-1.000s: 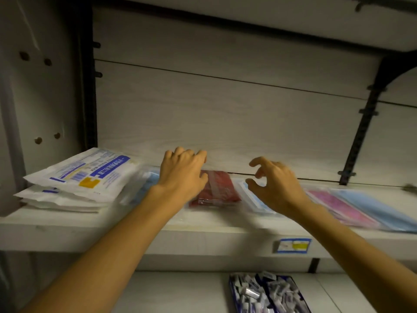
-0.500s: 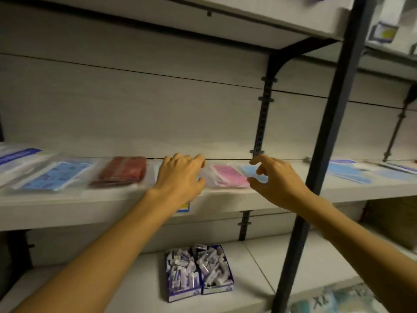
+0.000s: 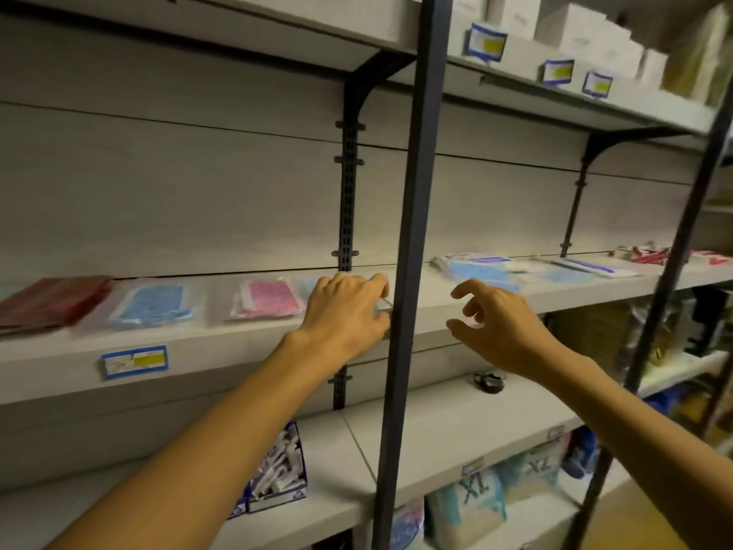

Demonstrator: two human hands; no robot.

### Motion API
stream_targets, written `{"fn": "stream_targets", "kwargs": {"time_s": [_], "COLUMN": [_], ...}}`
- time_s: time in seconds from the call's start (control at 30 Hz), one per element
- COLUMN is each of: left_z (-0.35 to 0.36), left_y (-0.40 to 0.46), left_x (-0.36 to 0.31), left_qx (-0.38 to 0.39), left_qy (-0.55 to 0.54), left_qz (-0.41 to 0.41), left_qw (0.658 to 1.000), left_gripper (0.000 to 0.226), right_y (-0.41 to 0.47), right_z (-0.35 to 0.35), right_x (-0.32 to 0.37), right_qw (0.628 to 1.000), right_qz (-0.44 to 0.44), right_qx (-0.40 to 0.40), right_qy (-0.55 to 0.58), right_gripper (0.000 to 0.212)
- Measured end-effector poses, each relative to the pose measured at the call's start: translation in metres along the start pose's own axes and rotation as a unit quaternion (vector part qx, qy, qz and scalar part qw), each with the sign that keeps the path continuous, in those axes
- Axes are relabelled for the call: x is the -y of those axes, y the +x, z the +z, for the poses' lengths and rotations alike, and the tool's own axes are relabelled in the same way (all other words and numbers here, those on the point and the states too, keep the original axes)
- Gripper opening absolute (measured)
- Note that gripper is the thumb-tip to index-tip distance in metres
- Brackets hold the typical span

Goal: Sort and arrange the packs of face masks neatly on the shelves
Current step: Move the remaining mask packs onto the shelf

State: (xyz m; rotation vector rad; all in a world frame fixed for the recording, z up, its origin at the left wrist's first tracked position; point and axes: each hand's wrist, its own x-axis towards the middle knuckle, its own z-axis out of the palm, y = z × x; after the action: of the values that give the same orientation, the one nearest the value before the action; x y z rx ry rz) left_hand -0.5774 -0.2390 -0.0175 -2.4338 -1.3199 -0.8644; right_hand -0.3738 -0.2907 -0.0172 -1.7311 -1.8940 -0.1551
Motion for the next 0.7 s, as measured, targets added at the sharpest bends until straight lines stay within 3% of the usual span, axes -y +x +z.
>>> {"fn": "stream_targets", "kwargs": {"time_s": [0.37, 0.7], "left_z": [0.096, 0.175], "left_y": [0.107, 0.216], "left_x": [-0.092, -0.112], "left_qx": [0.027, 0.047], "left_qy": [-0.049, -0.048], "left_qz": [0.058, 0.010], "left_qw": [0.997, 0.998], "left_gripper": [0.034, 0.031], "right_y": [0.021, 0.109], "right_z": [-0.033, -0.030], "right_x": [-0.140, -0.249], "right_qw": [0.995, 0.995], "right_qz": [0.090, 0.081], "right_qx": [0.003, -0.009], "right_qy": [-0.037, -0.062], "right_gripper": [0.041, 0.039]}}
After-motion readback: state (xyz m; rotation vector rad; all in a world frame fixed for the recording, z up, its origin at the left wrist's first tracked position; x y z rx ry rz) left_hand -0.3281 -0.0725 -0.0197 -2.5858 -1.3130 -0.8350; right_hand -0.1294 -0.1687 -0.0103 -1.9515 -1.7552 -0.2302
